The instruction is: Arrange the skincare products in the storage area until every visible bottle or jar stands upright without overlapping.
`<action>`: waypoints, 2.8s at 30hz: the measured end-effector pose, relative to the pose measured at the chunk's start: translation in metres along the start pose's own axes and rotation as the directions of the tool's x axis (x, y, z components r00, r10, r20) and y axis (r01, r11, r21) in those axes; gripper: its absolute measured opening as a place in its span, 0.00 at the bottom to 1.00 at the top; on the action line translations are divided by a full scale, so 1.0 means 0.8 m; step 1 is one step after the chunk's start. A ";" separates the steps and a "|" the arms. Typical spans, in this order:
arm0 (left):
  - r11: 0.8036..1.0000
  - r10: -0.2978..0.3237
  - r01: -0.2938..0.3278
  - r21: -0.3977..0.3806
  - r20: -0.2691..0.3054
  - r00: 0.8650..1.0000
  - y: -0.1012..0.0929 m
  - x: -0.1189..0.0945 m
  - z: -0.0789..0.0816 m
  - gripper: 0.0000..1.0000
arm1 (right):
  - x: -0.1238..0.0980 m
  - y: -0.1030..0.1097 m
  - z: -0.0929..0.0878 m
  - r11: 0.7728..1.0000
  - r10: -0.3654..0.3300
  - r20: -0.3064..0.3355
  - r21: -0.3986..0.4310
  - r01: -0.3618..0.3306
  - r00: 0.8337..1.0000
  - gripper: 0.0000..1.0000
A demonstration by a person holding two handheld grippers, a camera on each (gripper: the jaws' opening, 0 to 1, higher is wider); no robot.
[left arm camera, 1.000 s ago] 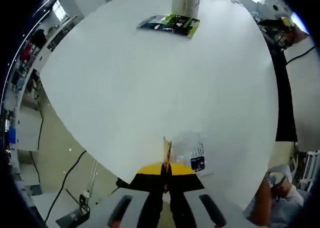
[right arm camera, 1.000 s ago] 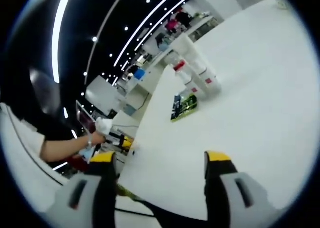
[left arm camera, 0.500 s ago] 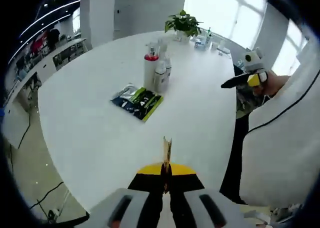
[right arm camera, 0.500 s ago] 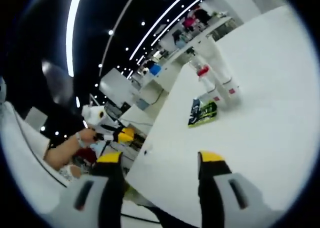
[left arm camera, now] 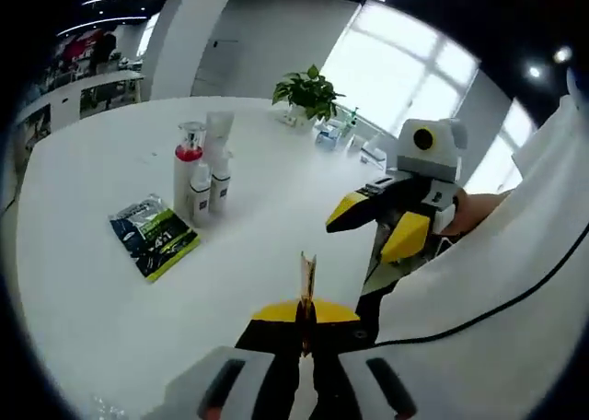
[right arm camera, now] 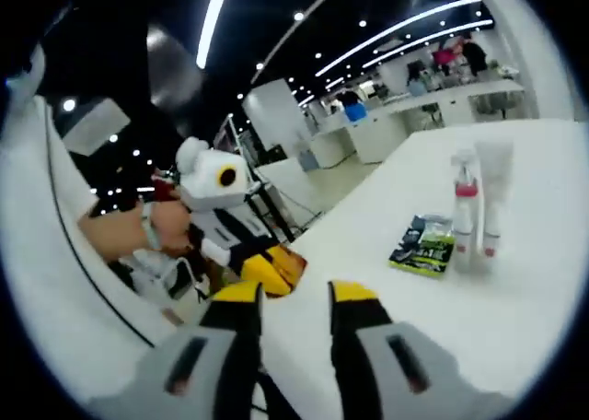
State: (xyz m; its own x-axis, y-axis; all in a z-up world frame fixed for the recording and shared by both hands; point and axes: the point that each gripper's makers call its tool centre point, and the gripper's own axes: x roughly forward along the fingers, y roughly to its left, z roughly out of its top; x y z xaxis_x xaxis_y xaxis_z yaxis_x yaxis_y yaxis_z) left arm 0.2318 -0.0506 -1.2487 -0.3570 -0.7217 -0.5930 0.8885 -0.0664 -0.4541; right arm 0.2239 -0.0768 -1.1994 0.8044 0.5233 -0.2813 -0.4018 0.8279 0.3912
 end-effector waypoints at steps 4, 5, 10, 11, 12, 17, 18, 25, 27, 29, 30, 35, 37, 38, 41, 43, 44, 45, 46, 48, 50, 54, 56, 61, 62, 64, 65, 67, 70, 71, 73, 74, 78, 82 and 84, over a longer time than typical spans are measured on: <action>1.000 -0.021 0.021 0.010 -0.009 1.000 -0.010 0.011 0.005 0.02 | -0.001 0.003 0.001 0.998 0.033 -0.025 -0.045 -0.034 0.999 0.22; 1.000 -0.025 0.025 0.014 -0.010 1.000 -0.011 0.013 0.006 0.02 | -0.001 0.003 0.001 0.998 0.037 -0.028 -0.047 -0.038 0.999 0.21; 0.998 -0.043 0.044 0.039 -0.024 0.999 -0.019 0.017 0.011 0.02 | -0.003 0.002 -0.003 0.997 0.046 -0.051 -0.053 -0.048 0.998 0.18; 0.998 -0.046 0.047 0.042 -0.024 0.999 -0.019 0.017 0.011 0.02 | -0.003 0.002 -0.003 0.997 0.047 -0.054 -0.054 -0.050 0.997 0.18; 0.998 -0.048 0.049 0.045 -0.024 0.999 -0.020 0.017 0.011 0.02 | -0.003 0.002 -0.004 0.997 0.049 -0.056 -0.055 -0.052 0.997 0.18; 0.992 -0.084 0.089 0.087 -0.060 0.995 -0.027 0.019 0.011 0.02 | -0.001 0.007 -0.010 0.995 0.061 -0.086 -0.074 -0.068 0.994 0.17; 0.992 -0.088 0.093 0.090 -0.065 0.994 -0.027 0.020 0.010 0.02 | -0.001 0.008 -0.011 0.994 0.065 -0.092 -0.077 -0.072 0.994 0.16; 0.975 -0.153 0.170 0.143 -0.119 0.981 -0.043 0.023 0.001 0.02 | -0.008 0.012 -0.021 0.982 0.076 -0.152 -0.159 -0.101 0.985 0.05; 0.974 -0.160 0.177 0.138 -0.125 0.979 -0.044 0.024 0.000 0.02 | -0.009 0.015 -0.024 0.981 0.085 -0.163 -0.159 -0.111 0.983 0.03; 0.970 -0.168 0.189 0.153 -0.140 0.976 -0.047 0.027 -0.001 0.02 | -0.009 0.017 -0.026 0.982 0.100 -0.175 -0.144 -0.126 0.980 0.03; 0.967 -0.170 0.194 0.164 -0.150 0.974 -0.048 0.027 -0.002 0.02 | -0.009 0.018 -0.028 0.981 0.103 -0.180 -0.142 -0.130 0.978 0.03; 0.953 -0.157 0.202 0.226 -0.202 0.967 -0.051 0.030 -0.005 0.02 | -0.007 0.015 -0.036 0.979 0.098 -0.209 -0.155 -0.132 0.973 0.00; 0.954 -0.151 0.195 0.228 -0.199 0.968 -0.047 0.031 -0.005 0.03 | -0.007 0.014 -0.037 0.982 0.097 -0.206 -0.143 -0.128 0.974 0.00; 0.957 -0.149 0.190 0.218 -0.192 0.970 -0.045 0.031 -0.004 0.04 | -0.007 0.013 -0.036 0.985 0.100 -0.200 -0.121 -0.126 0.975 0.00; 0.976 -0.139 0.155 0.150 -0.112 0.984 -0.041 0.034 0.009 0.12 | -0.007 0.009 -0.034 0.988 0.094 -0.188 -0.105 -0.115 0.978 0.00; 0.985 -0.145 0.152 0.085 -0.085 0.986 -0.037 0.032 0.010 0.16 | -0.009 0.006 -0.032 0.992 0.091 -0.173 -0.071 -0.105 0.981 0.00; 0.985 -0.143 0.149 0.084 -0.078 0.987 -0.036 0.032 0.011 0.20 | -0.010 0.006 -0.032 0.993 0.095 -0.168 -0.058 -0.106 0.981 0.00; 0.990 -0.121 0.125 0.070 -0.056 0.991 -0.028 0.030 0.012 0.24 | -0.011 0.003 -0.031 0.994 0.085 -0.155 -0.049 -0.094 0.984 0.00; 0.991 -0.118 0.120 0.059 -0.050 0.992 -0.027 0.029 0.012 0.26 | -0.012 0.002 -0.030 0.995 0.084 -0.153 -0.047 -0.092 0.985 0.00; 0.992 -0.115 0.117 0.041 -0.037 0.993 -0.024 0.026 0.012 0.27 | -0.014 -0.002 -0.032 0.996 0.077 -0.154 -0.031 -0.082 0.985 0.00; 0.995 -0.098 0.098 0.009 0.000 0.995 -0.016 0.022 0.015 0.33 | -0.017 -0.004 -0.032 0.997 0.070 -0.145 -0.017 -0.073 0.987 0.00; 0.989 -0.071 0.078 -0.123 0.060 0.996 -0.005 0.020 0.018 0.51 | -0.021 -0.009 -0.017 0.997 0.065 -0.065 0.052 -0.062 0.996 0.00; 0.985 -0.090 0.100 -0.139 0.079 0.993 -0.007 0.018 0.017 0.50 | -0.025 -0.014 -0.013 0.996 0.058 -0.041 0.072 -0.055 0.997 0.00; 0.924 -0.187 0.253 -0.286 0.238 0.953 -0.027 0.013 0.037 0.42 | -0.029 -0.017 -0.004 0.988 0.058 0.017 0.142 -0.060 0.998 0.00; 0.911 -0.176 0.258 -0.322 0.262 0.949 -0.022 0.012 0.039 0.39 | -0.031 -0.020 -0.003 0.984 0.045 0.032 0.172 -0.050 0.998 0.00; 0.923 -0.160 0.232 -0.308 0.241 0.957 -0.020 0.013 0.035 0.32 | -0.033 -0.021 -0.004 0.979 0.043 0.039 0.198 -0.050 0.998 0.00; 0.931 -0.160 0.229 -0.285 0.247 0.956 -0.022 0.012 0.037 0.27 | -0.033 -0.021 -0.004 0.977 0.041 0.045 0.208 -0.050 0.998 0.00; 0.914 -0.171 0.259 -0.312 0.283 0.944 -0.027 0.009 0.044 0.21 | -0.034 -0.018 -0.005 0.972 0.043 0.059 0.229 -0.055 0.997 0.00; 0.903 -0.159 0.262 -0.342 0.301 0.940 -0.026 0.009 0.046 0.20 | -0.035 -0.016 -0.002 0.964 0.041 0.087 0.257 -0.062 0.995 0.00; 0.903 -0.158 0.262 -0.340 0.302 0.940 -0.027 0.008 0.046 0.17 | -0.036 -0.017 -0.002 0.963 0.038 0.090 0.264 -0.061 0.995 0.00; 0.913 -0.138 0.243 -0.327 0.312 0.940 -0.024 0.004 0.046 0.09 | -0.038 -0.018 -0.002 0.960 0.017 0.105 0.276 -0.045 0.994 0.00; 0.908 -0.148 0.263 -0.327 0.336 0.930 -0.026 0.001 0.049 0.08 | -0.038 -0.018 -0.003 0.959 0.008 0.103 0.282 -0.037 0.995 0.00; 0.903 -0.160 0.282 -0.324 0.357 0.920 -0.033 -0.003 0.053 0.03 | -0.037 -0.018 -0.013 0.958 -0.018 0.078 0.286 -0.005 0.997 0.00; 0.905 -0.197 0.303 -0.299 0.338 0.920 -0.043 -0.004 0.047 0.00 | -0.037 -0.009 -0.022 0.960 -0.013 0.067 0.280 -0.007 0.998 0.03; 0.904 -0.211 0.312 -0.291 0.330 0.920 -0.049 -0.002 0.044 0.00 | -0.033 -0.005 -0.024 0.964 -0.017 0.057 0.265 0.002 0.998 0.08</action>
State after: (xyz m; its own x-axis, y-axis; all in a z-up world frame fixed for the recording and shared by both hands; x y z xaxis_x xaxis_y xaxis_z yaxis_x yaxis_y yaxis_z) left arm 0.2077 -0.0712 -1.2065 -0.4206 -0.8775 -0.2305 0.6082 -0.0842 -0.7893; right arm 0.1958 -0.0902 -1.2107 0.8347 0.4967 -0.2380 -0.2702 0.7459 0.6088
